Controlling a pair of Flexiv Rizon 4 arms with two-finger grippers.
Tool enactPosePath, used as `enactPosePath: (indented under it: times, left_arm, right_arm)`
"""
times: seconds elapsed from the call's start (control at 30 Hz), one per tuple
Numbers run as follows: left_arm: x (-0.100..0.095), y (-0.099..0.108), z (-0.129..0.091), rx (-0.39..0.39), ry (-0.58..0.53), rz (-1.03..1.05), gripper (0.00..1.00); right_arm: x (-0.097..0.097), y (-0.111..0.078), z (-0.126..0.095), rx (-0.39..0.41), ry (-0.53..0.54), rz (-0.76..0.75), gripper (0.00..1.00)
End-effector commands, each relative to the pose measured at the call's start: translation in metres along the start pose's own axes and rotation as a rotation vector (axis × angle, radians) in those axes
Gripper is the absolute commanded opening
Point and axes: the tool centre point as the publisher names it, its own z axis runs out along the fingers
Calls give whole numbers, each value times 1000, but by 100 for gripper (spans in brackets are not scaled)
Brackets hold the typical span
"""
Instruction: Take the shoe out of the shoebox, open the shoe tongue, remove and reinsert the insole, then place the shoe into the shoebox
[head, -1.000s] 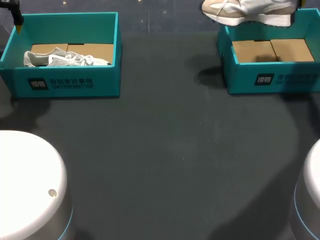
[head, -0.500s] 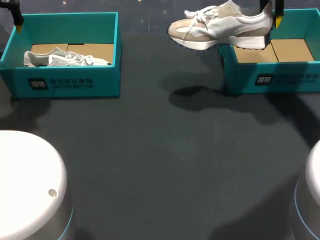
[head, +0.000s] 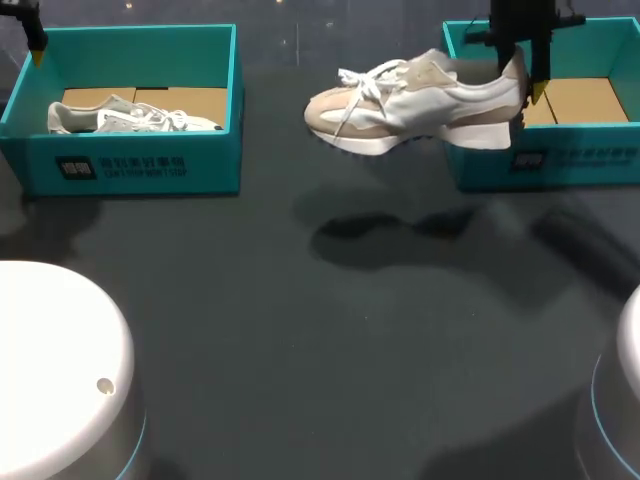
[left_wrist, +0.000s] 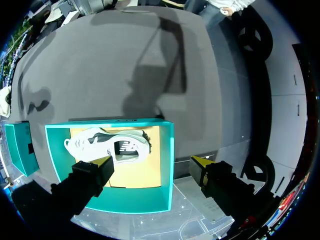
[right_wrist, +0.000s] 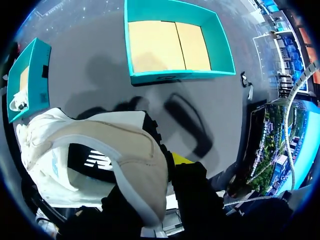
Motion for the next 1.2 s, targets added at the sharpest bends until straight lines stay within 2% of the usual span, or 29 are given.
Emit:
enactPosePath:
  times: [0.03,0.37,0.53,1.0,1.2]
  left_arm:
    - [0,-1,0,-2,2,1,100]
    - [0,-1,0,-2,2,1,100]
    - [0,-1,0,-2,2,1,100]
    - [0,-1,0,-2,2,1,100]
    - [0,-1,0,-2,2,1,100]
  right_arm:
    - [13,-32,12,-364,4,-6,0]
    - [42,-85,40,-343,-20,-34,0]
    - [53,-102,53,-329,-23,-40,0]
    - [53,-102,53,-329,-23,-40,0]
    - [72,-97,91,-259,31,-59,0]
